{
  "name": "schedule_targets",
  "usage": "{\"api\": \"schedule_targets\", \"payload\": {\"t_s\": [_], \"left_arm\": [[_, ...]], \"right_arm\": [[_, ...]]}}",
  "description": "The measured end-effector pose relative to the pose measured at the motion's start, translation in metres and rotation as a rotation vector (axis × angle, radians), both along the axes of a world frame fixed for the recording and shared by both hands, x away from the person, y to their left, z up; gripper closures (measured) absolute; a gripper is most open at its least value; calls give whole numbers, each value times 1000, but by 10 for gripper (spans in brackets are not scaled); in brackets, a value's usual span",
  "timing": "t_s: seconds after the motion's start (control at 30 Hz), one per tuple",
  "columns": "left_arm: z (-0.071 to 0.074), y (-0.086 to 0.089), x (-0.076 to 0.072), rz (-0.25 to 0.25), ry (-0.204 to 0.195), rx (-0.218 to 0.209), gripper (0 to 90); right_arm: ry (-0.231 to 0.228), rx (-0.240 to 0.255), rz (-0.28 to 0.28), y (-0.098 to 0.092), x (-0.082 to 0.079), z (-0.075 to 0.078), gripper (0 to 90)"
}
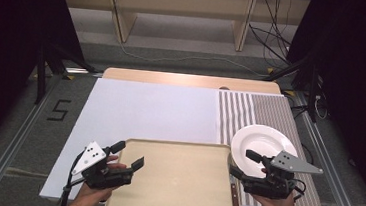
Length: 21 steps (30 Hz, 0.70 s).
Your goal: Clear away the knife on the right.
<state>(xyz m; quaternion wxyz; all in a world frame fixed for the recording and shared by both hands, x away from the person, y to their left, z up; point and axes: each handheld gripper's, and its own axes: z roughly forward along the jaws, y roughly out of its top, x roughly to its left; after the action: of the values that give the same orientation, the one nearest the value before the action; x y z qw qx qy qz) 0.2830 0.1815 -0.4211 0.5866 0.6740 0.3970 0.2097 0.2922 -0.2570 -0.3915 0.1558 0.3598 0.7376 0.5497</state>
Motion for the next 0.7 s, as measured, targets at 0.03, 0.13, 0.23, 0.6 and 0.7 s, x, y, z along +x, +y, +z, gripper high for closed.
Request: {"api": "schedule_targets", "payload": {"t_s": [0.03,0.13,0.23,0.6,0.7], "left_arm": [[0,0,0,-1,1,0,149],[0,0,0,-2,1,0,149],[0,0,0,-2,1,0,149],[0,0,0,-4,2,3,149],[-1,0,0,-4,2,3,149]], "right_arm": [[3,1,-1,-1,-1,0,223],[2,2,-2,-2,-4,-1,215],[-1,-1,-1,-2,-8,-1,208],[-8,13,-15,-5,-21,-3,186],[-11,9,-14,-5,-21,-3,185]]}}
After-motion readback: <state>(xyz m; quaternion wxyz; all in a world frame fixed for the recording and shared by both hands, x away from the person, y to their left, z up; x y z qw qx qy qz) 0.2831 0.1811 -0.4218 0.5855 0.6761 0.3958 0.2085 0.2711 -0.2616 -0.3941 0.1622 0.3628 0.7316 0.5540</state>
